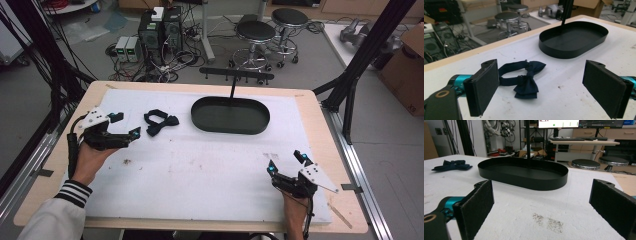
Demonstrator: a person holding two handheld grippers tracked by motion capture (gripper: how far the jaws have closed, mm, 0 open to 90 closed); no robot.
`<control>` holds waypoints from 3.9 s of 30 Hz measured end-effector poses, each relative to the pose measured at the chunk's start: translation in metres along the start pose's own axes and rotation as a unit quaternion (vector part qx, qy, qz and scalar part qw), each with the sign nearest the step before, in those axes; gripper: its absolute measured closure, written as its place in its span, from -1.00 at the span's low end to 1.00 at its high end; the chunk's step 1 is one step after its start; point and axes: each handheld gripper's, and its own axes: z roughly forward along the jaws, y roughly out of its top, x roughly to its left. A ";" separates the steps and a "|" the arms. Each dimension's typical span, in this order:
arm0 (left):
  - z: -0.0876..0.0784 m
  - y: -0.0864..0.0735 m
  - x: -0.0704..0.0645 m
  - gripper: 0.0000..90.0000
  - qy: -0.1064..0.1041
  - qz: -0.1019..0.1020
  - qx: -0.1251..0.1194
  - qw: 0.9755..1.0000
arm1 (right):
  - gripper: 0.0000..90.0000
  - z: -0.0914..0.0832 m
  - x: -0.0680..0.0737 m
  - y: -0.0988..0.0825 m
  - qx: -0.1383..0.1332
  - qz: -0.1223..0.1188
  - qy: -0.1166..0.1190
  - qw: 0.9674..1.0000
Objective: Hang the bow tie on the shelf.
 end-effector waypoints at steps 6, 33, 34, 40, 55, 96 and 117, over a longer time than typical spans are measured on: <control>0.015 0.011 0.000 -0.69 -0.010 0.001 0.020 1.000 | -0.90 0.000 0.000 0.000 0.000 0.002 0.000 1.000; 0.096 0.039 -0.001 -0.69 -0.067 0.018 0.157 0.985 | -0.90 -0.001 0.000 0.000 -0.002 0.005 -0.001 1.000; 0.099 0.040 -0.001 -0.69 -0.063 0.020 0.162 0.985 | -0.90 -0.001 0.000 0.000 -0.002 0.005 -0.001 1.000; 0.107 0.032 0.003 -0.67 -0.041 0.032 0.196 0.979 | -0.90 -0.001 -0.001 0.000 -0.003 0.004 -0.002 1.000; 0.130 0.030 0.007 -0.65 -0.036 0.046 0.247 0.967 | -0.90 0.000 0.000 0.000 0.001 0.002 -0.004 1.000; 0.165 0.014 0.010 0.24 0.018 0.051 0.360 0.932 | -0.90 -0.001 -0.001 -0.001 -0.009 0.010 -0.009 1.000; 0.174 0.014 0.000 0.64 0.023 0.069 0.380 0.922 | -0.90 -0.002 -0.002 -0.001 -0.010 0.017 -0.010 1.000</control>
